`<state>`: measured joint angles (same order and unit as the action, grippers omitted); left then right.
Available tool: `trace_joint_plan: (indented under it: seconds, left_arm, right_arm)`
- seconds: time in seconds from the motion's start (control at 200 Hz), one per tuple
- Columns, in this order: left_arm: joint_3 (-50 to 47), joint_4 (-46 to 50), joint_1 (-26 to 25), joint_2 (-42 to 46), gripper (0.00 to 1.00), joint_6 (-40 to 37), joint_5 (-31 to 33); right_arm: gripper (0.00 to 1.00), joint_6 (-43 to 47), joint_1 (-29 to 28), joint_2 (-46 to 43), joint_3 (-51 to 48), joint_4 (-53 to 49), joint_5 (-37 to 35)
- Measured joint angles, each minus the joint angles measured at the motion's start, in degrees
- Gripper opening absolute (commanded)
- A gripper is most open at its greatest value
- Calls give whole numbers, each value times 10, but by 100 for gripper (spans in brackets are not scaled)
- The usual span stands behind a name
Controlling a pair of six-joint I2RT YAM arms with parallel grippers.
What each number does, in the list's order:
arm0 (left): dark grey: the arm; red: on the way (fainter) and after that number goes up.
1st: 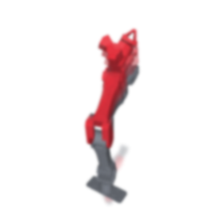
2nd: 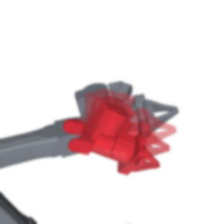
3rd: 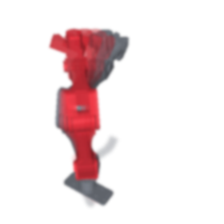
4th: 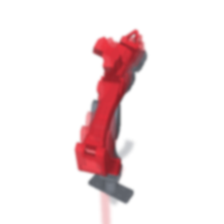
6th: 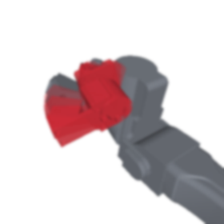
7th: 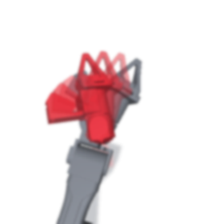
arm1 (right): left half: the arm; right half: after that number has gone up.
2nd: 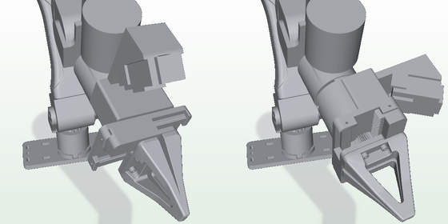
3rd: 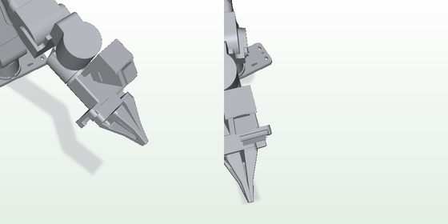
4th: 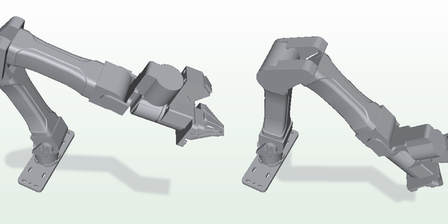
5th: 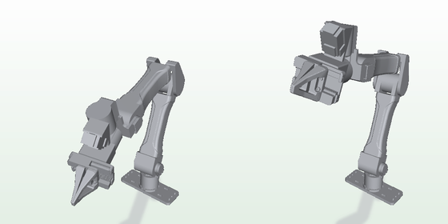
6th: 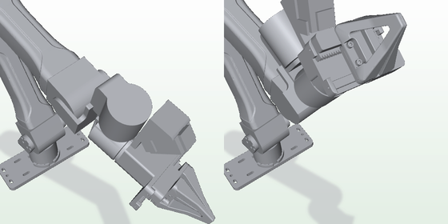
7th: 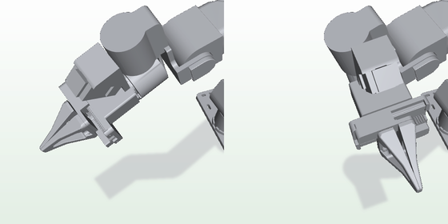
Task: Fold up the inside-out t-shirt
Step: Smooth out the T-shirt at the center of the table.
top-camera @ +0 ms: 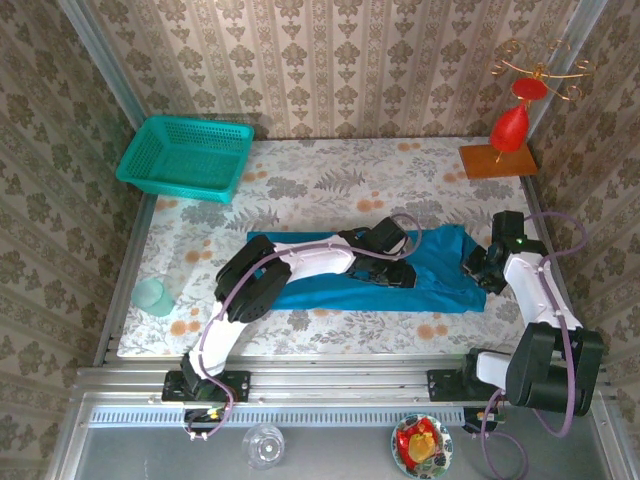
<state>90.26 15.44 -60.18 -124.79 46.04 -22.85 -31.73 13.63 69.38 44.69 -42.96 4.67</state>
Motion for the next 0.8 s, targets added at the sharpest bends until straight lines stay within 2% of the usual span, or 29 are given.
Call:
trace_joint_plan:
  seconds: [0.215, 0.525, 0.675, 0.8]
  left_arm:
    - [9, -18, 2, -19, 28, 28, 8]
    - [20, -27, 2, -37, 3, 45, 8]
    - [18, -30, 2, -31, 0, 45, 11]
    - [16, -32, 3, -16, 0, 45, 12]
  right_arm:
    - [43, 0, 0, -1, -19, 20, 2]
    - [43, -3, 1, -9, -72, 42, 9]
    - [40, -7, 4, 0, -76, 64, 28]
    - [30, -15, 9, 9, -78, 83, 44]
